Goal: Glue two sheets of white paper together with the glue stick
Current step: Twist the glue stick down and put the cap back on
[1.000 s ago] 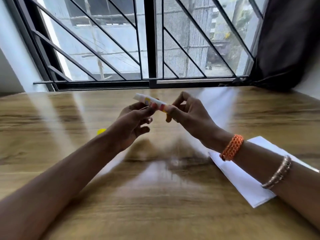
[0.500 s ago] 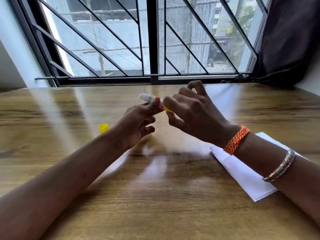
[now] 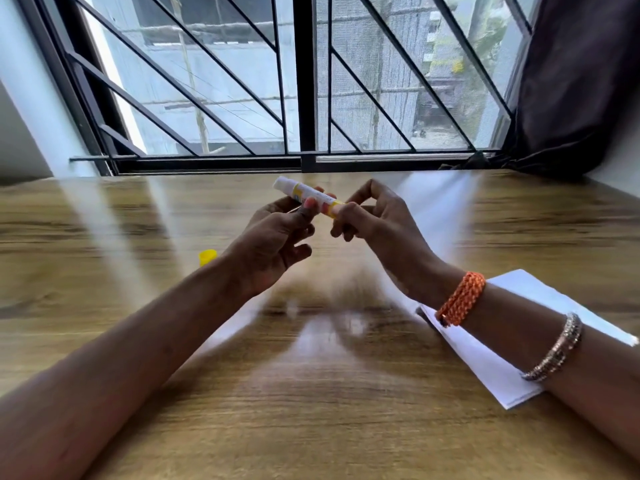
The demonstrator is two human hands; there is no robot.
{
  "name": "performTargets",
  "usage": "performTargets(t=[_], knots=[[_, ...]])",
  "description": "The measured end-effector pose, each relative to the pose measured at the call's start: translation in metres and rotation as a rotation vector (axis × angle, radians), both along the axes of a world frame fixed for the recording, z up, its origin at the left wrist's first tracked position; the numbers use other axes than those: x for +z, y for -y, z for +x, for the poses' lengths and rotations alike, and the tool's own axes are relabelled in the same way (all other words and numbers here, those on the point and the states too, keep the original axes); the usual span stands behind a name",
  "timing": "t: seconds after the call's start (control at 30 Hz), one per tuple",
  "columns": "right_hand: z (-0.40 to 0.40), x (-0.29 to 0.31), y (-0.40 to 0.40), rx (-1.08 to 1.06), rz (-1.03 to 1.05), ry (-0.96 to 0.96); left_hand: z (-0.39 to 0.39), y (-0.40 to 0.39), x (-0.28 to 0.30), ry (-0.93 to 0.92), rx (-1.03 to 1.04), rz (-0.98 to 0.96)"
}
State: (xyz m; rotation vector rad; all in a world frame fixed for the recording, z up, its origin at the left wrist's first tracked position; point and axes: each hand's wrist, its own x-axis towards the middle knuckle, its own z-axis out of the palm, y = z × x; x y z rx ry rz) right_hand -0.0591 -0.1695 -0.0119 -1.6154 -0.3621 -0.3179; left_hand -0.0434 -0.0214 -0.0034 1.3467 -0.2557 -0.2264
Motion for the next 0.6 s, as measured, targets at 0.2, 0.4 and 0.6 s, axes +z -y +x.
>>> performTargets(t=[0.2,0.4,0.6], knots=[[-0.003,0.006,0.012,-0.346,-0.924,0.803,-0.004,0.000,0.001,-0.007,0.017,0.118],[-0.003,0.015,0.021,-0.555,-1.266,1.193,-0.007,0.001,0.005,-0.064,-0.011,0.125],[-0.008,0.017,0.016,-0.593,-1.098,0.973,-0.006,0.000,0.009,-0.031,-0.045,-0.015]])
